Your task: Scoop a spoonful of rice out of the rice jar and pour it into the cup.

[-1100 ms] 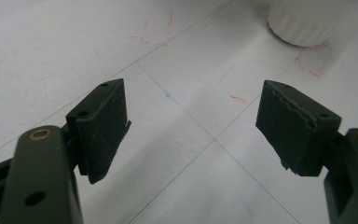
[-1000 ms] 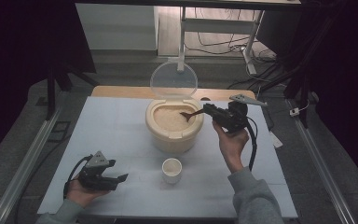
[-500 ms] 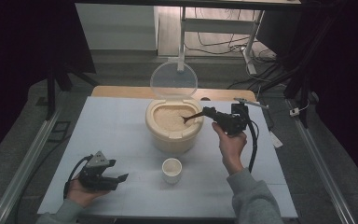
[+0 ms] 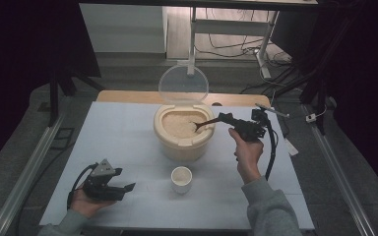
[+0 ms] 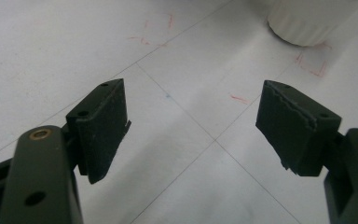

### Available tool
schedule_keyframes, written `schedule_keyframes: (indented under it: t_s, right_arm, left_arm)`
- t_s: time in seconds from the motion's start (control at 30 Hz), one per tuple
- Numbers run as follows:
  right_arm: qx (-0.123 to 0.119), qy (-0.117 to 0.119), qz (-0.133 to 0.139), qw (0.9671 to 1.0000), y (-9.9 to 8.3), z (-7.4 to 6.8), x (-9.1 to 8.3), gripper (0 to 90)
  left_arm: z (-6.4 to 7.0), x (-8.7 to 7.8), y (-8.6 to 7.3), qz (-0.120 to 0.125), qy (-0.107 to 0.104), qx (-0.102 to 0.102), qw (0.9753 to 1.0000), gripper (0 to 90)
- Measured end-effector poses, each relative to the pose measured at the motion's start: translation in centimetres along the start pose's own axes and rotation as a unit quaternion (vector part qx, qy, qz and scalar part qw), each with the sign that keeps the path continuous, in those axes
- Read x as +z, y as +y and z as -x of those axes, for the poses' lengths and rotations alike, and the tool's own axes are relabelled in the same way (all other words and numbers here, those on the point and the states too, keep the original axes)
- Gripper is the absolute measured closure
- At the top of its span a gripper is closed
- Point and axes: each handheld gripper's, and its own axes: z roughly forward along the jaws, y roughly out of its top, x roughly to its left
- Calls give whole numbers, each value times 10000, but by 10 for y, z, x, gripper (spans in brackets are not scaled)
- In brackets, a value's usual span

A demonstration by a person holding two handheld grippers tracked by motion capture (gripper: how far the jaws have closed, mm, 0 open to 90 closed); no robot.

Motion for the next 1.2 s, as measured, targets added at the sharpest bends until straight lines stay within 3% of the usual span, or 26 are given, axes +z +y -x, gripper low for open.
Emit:
schedule_keyframes:
  t_s: [0.43,1.2]
  right_arm:
    - [532,161,117,9984,3,10,-6,828]
    - [1062,396,254,9932,6,23,-18,827]
  left_arm:
    - [1,0,1,12,-2,22,10000,242]
    - [1,0,1,-15,21,50,10000,241]
